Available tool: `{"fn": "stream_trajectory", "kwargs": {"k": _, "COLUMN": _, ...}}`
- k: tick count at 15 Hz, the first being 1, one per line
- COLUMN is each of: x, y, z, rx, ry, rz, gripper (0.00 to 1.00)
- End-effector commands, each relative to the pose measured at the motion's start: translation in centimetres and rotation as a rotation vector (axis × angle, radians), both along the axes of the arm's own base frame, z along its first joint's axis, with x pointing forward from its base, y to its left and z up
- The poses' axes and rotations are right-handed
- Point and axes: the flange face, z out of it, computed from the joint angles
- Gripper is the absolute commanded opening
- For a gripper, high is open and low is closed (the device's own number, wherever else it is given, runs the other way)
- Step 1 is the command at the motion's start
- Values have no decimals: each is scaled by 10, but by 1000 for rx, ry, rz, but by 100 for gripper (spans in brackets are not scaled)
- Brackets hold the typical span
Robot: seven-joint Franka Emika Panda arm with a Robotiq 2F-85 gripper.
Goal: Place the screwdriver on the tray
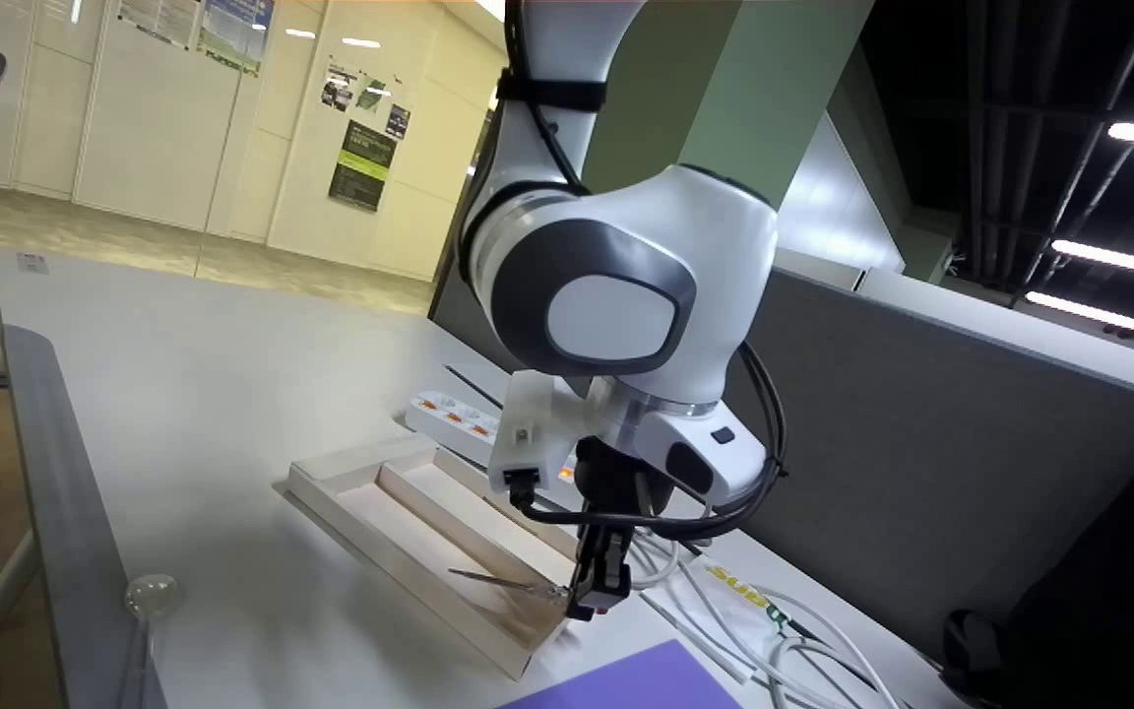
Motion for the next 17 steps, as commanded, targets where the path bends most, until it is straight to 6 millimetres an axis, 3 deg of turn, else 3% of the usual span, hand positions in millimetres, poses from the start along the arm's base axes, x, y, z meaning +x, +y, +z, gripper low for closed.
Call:
{"fn": "stream_trajectory", "kwargs": {"k": 1, "x": 4, "y": 4, "z": -1, "rx": 14, "ry": 7, "rz": -23, "gripper": 49}}
{"fn": "stream_trajectory", "kwargs": {"k": 8, "x": 0, "y": 6, "z": 6, "rx": 62, "ry": 34, "rz": -16, "gripper": 98}}
{"fn": "stream_trajectory", "kwargs": {"k": 13, "x": -6, "y": 2, "z": 30, "rx": 91, "ry": 32, "rz": 15, "gripper": 100}}
{"fn": "stream_trajectory", "kwargs": {"k": 17, "x": -23, "y": -15, "z": 46, "rx": 114, "ry": 130, "rz": 139, "gripper": 100}}
